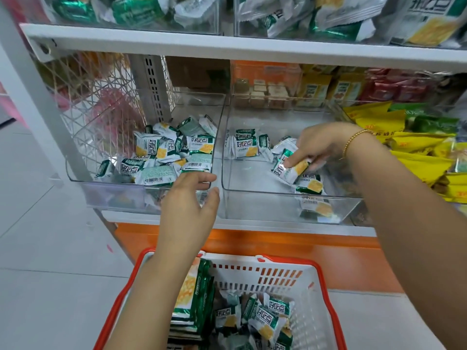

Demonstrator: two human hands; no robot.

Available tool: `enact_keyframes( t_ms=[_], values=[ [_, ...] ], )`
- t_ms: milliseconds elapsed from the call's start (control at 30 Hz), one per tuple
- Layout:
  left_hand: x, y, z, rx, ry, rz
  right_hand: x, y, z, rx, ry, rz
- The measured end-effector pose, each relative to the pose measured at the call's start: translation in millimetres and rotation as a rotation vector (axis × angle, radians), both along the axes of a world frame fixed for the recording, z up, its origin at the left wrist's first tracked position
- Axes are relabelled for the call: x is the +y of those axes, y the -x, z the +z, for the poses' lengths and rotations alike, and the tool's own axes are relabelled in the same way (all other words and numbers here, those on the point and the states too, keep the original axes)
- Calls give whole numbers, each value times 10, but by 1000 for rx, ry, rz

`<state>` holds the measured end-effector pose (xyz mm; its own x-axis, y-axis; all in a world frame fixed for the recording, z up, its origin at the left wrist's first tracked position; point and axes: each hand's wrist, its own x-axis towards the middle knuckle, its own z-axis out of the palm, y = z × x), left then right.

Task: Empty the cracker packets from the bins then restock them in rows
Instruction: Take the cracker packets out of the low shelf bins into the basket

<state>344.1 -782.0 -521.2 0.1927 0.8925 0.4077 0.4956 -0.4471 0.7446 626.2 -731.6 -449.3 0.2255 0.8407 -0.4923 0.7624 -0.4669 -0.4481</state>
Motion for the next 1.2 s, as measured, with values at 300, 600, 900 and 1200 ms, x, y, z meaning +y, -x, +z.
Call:
enact_keyframes(
  t_ms=[300,600,900,1200],
  values=[
    [-25,-13,2,19,-7,15,-152,-59,-297,-79,95,-104],
    [-7,76,108,40,65,-57,-181,-64,-416,-95,138,-179],
    [936,545,481,515,298,-5,-100,78,-331,-69,144,-44],
    [1354,650,540,1091,505,-164,-39,58,-255,-103,127,183]
  ],
)
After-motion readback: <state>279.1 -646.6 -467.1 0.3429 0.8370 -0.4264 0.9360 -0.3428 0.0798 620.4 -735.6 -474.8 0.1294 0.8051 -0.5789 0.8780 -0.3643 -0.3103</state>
